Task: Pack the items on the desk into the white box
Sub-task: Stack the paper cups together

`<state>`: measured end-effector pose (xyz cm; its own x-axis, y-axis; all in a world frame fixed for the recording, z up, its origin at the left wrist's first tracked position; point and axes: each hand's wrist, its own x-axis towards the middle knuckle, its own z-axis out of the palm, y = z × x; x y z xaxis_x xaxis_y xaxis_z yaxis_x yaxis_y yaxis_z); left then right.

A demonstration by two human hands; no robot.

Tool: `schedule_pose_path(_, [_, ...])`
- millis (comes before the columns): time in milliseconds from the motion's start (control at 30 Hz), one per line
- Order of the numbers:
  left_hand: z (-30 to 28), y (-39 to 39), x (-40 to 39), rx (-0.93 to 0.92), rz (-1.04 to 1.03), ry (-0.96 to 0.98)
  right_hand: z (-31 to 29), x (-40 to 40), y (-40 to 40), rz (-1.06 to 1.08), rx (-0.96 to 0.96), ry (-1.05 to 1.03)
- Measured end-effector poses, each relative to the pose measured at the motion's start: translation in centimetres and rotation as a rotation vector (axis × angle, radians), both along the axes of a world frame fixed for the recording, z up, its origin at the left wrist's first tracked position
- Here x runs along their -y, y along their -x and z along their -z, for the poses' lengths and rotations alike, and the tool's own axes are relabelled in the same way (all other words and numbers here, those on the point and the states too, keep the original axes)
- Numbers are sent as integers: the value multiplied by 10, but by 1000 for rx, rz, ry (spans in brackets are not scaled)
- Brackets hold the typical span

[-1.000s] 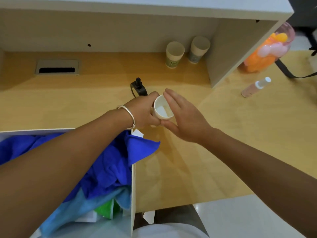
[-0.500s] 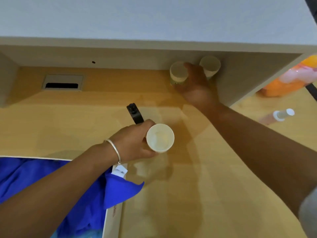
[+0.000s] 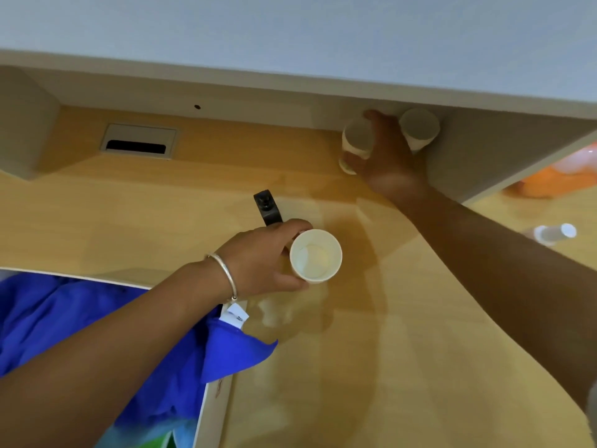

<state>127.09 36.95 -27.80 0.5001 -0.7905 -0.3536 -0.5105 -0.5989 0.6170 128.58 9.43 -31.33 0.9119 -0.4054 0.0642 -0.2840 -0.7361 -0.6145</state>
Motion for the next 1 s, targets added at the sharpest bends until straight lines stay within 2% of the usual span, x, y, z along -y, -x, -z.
schedule_pose_path(167, [-10, 3, -3, -29, 6, 76, -57, -41, 68, -21, 89, -57])
schedule_pose_path(367, [-9, 3, -4, -135, -25, 163, -104, -93, 134, -287, 165, -15])
schedule_pose_path(733, [-4, 3, -7, -185, -69, 202, -69, -122, 145, -296, 67, 159])
schedule_pose_path(1000, [-3, 3, -7, -223, -56, 239, -40, -130, 150, -355, -25, 185])
